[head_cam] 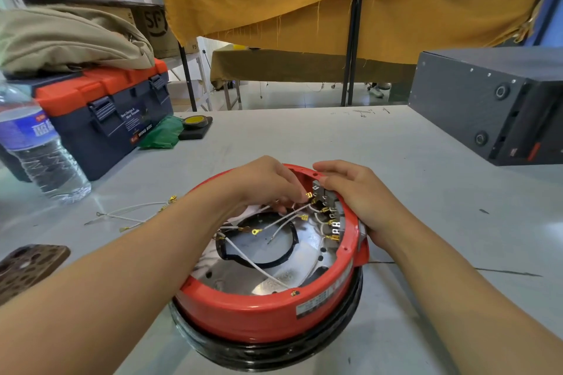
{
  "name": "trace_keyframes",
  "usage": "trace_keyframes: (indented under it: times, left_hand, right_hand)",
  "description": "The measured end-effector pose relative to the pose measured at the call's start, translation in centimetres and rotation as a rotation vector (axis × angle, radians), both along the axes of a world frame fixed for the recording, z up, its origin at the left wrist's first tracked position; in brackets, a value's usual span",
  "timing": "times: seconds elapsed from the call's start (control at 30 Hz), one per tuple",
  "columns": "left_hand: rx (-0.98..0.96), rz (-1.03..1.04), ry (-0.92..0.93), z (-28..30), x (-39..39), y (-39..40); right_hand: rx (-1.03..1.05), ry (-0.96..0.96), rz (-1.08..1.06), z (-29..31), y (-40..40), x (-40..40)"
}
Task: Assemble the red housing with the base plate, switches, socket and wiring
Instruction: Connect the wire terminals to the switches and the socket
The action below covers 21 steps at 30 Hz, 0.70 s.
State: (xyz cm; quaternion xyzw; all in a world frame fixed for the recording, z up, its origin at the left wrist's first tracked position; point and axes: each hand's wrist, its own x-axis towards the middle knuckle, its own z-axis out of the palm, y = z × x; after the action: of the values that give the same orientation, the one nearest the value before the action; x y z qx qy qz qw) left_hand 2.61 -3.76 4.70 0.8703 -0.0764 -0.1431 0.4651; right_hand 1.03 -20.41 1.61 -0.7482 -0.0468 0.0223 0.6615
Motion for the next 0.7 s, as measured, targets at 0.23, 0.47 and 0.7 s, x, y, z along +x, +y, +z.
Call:
trace_keyframes:
  times: [0.23,0.47,0.7]
  left_hand:
    - [-0.037,-0.001,0.026,-0.37,0.11,-0.14]
    - [-0.010,0.002,0.034,-0.44,0.06,-0.34]
    - [-0.046,0.018,0.093,-0.67,0.34,-0.49]
  right_hand:
    - [-0.025,-0.006,0.009,0.07,-0.11,-0.11]
    - [-0.023,0.005,0.006,0.05,-0.08,-0.15]
    - [-0.042,0.005,0.003,-0.05,-0.10,-0.08]
